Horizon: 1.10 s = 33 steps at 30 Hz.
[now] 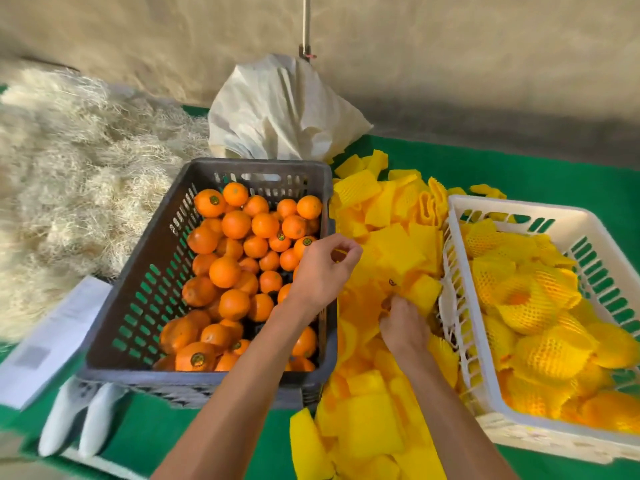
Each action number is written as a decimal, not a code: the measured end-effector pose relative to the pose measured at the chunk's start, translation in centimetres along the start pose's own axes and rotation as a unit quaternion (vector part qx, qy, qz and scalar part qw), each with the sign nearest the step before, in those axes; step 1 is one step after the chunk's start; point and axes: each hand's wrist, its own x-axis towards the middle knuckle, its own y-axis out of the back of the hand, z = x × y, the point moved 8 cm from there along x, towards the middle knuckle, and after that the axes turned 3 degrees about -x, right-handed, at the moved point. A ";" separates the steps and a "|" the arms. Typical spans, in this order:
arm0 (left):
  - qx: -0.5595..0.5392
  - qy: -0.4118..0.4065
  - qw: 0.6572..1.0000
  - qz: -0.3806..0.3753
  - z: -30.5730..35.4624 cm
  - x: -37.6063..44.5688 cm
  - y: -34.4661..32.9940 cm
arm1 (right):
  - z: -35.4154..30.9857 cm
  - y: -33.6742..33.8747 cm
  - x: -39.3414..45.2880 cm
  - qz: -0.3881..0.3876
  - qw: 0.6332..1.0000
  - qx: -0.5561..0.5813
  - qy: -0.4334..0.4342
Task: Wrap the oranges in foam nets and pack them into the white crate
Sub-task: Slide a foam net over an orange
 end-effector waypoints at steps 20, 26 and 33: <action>-0.108 -0.039 0.992 0.053 2.9 -3.0 8.1 | -14.1 11.5 -2.8 0.006 0.834 0.520 0.183; -0.112 0.047 0.991 0.051 0.6 -4.1 12.0 | -19.0 9.1 -4.6 -0.095 0.842 0.475 0.239; -0.298 0.171 0.933 0.104 -3.8 -6.2 16.3 | -21.9 6.7 -5.5 -0.095 0.868 0.403 0.276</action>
